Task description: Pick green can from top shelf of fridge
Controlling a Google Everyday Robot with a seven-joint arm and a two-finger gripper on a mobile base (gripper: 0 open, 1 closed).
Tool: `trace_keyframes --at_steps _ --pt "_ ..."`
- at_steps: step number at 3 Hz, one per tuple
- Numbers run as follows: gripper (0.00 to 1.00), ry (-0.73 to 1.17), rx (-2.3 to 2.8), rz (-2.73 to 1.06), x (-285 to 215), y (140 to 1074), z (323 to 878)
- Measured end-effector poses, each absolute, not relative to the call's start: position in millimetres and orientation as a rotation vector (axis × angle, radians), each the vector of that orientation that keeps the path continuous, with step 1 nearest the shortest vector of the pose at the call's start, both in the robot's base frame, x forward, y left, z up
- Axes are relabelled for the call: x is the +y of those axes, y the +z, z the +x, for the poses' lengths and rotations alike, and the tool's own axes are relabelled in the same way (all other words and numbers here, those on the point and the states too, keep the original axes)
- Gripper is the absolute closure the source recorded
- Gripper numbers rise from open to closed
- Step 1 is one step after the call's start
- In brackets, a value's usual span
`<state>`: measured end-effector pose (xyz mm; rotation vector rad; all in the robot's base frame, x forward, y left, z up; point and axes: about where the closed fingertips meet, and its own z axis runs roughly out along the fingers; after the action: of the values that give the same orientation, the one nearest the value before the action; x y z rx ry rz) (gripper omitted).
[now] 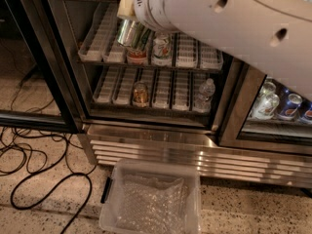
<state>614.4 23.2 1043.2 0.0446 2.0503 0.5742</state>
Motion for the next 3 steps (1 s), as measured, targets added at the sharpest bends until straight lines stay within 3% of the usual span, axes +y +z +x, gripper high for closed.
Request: trace_keyframes --at_steps 2,3 --pt "1.0 0.759 2.155 0.207 47.4 989.0 539.5" --pt "1.0 0.759 2.155 0.207 47.4 989.0 539.5"
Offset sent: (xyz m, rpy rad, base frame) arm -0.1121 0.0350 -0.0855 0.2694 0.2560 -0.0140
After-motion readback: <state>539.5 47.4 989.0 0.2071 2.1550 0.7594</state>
